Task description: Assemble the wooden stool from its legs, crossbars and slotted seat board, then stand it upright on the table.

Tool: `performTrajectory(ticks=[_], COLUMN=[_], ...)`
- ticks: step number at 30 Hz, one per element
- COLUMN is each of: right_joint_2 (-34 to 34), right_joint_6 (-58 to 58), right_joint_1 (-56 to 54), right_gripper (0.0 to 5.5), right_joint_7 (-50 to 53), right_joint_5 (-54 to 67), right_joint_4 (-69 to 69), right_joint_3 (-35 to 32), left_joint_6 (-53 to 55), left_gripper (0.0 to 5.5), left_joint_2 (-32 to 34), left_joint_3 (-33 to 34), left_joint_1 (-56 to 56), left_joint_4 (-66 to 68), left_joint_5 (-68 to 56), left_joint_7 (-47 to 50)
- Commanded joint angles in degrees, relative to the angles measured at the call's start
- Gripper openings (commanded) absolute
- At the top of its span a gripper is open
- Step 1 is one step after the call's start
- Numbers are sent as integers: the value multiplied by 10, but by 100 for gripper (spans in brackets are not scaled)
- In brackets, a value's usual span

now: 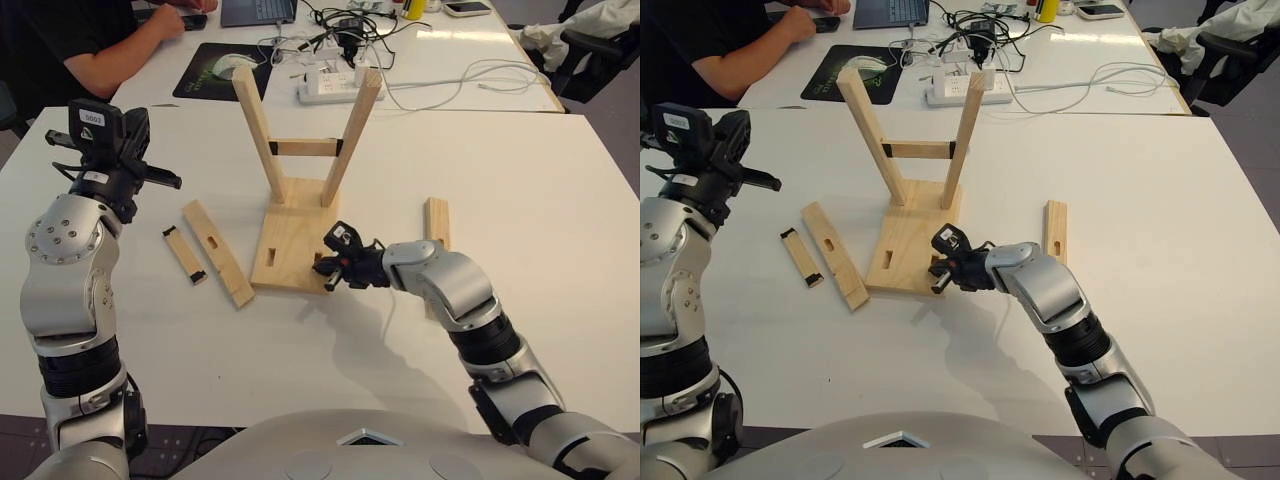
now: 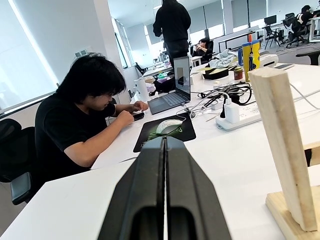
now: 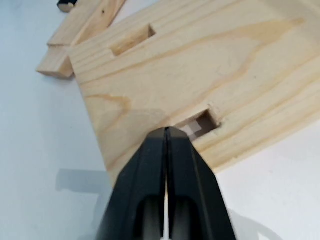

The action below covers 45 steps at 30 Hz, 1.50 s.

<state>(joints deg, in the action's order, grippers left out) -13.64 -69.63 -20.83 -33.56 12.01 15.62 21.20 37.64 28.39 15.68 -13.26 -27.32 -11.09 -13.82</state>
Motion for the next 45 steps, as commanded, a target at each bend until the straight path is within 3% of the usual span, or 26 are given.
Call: performTrajectory(ticks=[1, 7, 11, 16, 19, 23, 29, 45], right_joint_2=[-6, -37, 7, 28, 46, -2, -28, 4], right_joint_6=[-33, -57, -95, -112, -51, 63, 103, 68], right_joint_1=[11, -36, -44, -31, -45, -12, 118, 170], right_gripper=[0, 0, 0, 0, 0, 0, 94, 333], right_joint_7=[36, 31, 35, 53, 74, 123, 196, 279], right_joint_5=[5, 25, 68, 90, 89, 42, -6, -39], right_joint_4=[0, 36, 66, 81, 71, 70, 183, 162], right_joint_3=[-50, -88, -126, -122, -180, -263, -325, -300], left_joint_6=[5, 4, 0, 0, -2, -2, 6, 25], left_gripper=[2, 2, 2, 2, 2, 2, 0, 0], left_joint_2=[6, 3, 1, 4, 0, -10, -27, -47], left_joint_3=[1, 14, 12, 8, 5, 10, 17, -12], left_joint_1=[3, 26, 26, 17, 18, 46, 76, 76], left_joint_4=[2, -5, 2, 8, 11, -6, -39, -51], left_joint_5=[0, 0, 0, -1, -1, 3, -3, -5], left_joint_7=[-3, -1, -1, -5, -4, 6, 19, 23])
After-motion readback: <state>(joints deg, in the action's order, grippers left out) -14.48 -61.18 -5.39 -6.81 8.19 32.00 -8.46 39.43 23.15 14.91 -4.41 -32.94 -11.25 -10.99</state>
